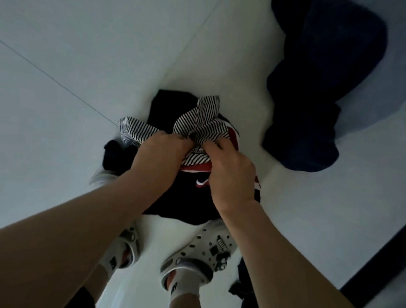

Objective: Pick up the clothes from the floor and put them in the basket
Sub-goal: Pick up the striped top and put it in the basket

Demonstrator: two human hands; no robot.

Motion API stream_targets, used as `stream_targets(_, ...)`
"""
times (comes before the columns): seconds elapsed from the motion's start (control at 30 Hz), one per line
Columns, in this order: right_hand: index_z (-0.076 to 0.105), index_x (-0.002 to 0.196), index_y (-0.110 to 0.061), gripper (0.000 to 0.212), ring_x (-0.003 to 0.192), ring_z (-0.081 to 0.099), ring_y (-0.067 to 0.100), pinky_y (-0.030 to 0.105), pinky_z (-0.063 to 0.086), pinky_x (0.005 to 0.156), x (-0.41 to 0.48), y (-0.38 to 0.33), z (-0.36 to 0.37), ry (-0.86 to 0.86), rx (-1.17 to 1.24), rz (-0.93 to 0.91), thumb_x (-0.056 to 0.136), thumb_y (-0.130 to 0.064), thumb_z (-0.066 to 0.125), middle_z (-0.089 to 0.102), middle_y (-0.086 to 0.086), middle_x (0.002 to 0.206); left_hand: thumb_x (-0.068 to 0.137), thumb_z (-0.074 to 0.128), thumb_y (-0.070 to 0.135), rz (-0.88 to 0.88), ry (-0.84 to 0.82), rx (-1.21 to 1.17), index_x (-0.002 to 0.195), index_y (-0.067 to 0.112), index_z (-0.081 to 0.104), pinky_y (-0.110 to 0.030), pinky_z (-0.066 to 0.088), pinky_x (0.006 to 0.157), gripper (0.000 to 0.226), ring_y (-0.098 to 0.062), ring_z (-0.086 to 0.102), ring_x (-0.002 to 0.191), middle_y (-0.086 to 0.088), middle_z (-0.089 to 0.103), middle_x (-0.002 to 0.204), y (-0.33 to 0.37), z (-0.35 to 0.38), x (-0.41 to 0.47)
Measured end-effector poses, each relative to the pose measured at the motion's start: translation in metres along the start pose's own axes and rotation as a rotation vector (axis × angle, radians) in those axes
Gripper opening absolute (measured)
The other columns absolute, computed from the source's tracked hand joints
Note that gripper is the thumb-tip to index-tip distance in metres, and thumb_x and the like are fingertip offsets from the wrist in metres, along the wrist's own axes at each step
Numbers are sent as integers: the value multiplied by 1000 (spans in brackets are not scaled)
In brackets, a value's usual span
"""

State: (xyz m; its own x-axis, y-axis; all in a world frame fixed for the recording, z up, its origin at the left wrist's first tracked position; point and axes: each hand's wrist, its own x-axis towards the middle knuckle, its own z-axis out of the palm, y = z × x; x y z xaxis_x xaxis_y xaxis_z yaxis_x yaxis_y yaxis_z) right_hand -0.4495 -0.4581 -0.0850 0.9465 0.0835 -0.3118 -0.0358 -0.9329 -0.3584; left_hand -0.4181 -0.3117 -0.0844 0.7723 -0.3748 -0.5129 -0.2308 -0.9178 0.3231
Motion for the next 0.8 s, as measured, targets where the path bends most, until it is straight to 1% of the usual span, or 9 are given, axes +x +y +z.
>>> stream_targets(0.1, 66, 102, -18, 27, 66, 62, 26, 35, 54, 53, -18, -33, -54, -48, -2, 18, 76, -15, 75, 65, 7, 97, 86, 54, 19, -2, 2, -24, 112, 25, 64, -40, 53, 77, 28, -27, 61, 90, -1, 68, 101, 8, -52, -36)
stream_targets(0.2, 65, 106, -20, 37, 70, 62, 25, 34, 53, 54, -31, -70, -109, -55, -17, 6, 72, -22, 79, 63, 5, 102, 81, 65, 20, -20, 24, -33, 113, 26, 63, -41, 52, 78, 33, -28, 61, 91, -1, 68, 104, 15, -112, -74)
stream_targets(0.33, 66, 104, -19, 31, 66, 60, 23, 34, 53, 52, -43, -128, -202, -17, 6, -52, 75, -20, 77, 64, 6, 101, 62, 80, 12, -62, 37, -35, 109, 23, 67, -40, 52, 76, 50, -29, 61, 88, -2, 69, 100, 27, -212, -126)
stream_targets(0.37, 66, 105, -20, 30, 66, 60, 22, 34, 53, 51, -46, -147, -235, -12, -6, -62, 77, -20, 76, 64, 5, 101, 59, 82, 12, -74, 62, -29, 107, 24, 68, -38, 53, 73, 51, -28, 61, 85, -1, 70, 97, 32, -245, -143)
stream_targets(0.43, 66, 105, -21, 28, 66, 60, 21, 33, 52, 49, -52, -182, -294, -8, -27, -99, 78, -21, 74, 63, 4, 101, 61, 83, 17, -95, 138, -27, 102, 25, 69, -36, 53, 70, 45, -27, 61, 79, 1, 70, 92, 39, -304, -174)
stream_targets(0.57, 66, 104, -20, 26, 65, 61, 22, 30, 52, 49, -68, -269, -415, 96, -72, -215, 79, -20, 73, 64, 4, 102, 56, 85, 29, -119, 253, -34, 103, 27, 68, -34, 53, 73, 50, -25, 61, 81, 4, 69, 93, 45, -425, -247)
stream_targets(0.63, 65, 104, -20, 26, 65, 60, 21, 25, 47, 50, -82, -310, -463, 150, -110, -295, 79, -19, 72, 64, 4, 102, 55, 84, 25, -133, 343, -18, 101, 26, 68, -35, 52, 72, 49, -26, 60, 79, 3, 69, 91, 44, -474, -286)
stream_targets(0.7, 66, 103, -20, 23, 64, 58, 20, 23, 39, 50, -94, -347, -503, 196, -129, -364, 80, -20, 70, 63, 3, 101, 55, 82, 15, -155, 422, -4, 99, 22, 70, -35, 52, 70, 46, -28, 60, 74, 0, 69, 88, 44, -517, -327)
stream_targets(0.8, 65, 103, -21, 21, 65, 58, 19, 22, 39, 52, -109, -394, -546, 259, -141, -508, 82, -21, 69, 63, 3, 104, 54, 80, 8, -199, 537, 30, 96, 20, 70, -33, 52, 66, 45, -28, 59, 67, -1, 69, 84, 41, -562, -383)
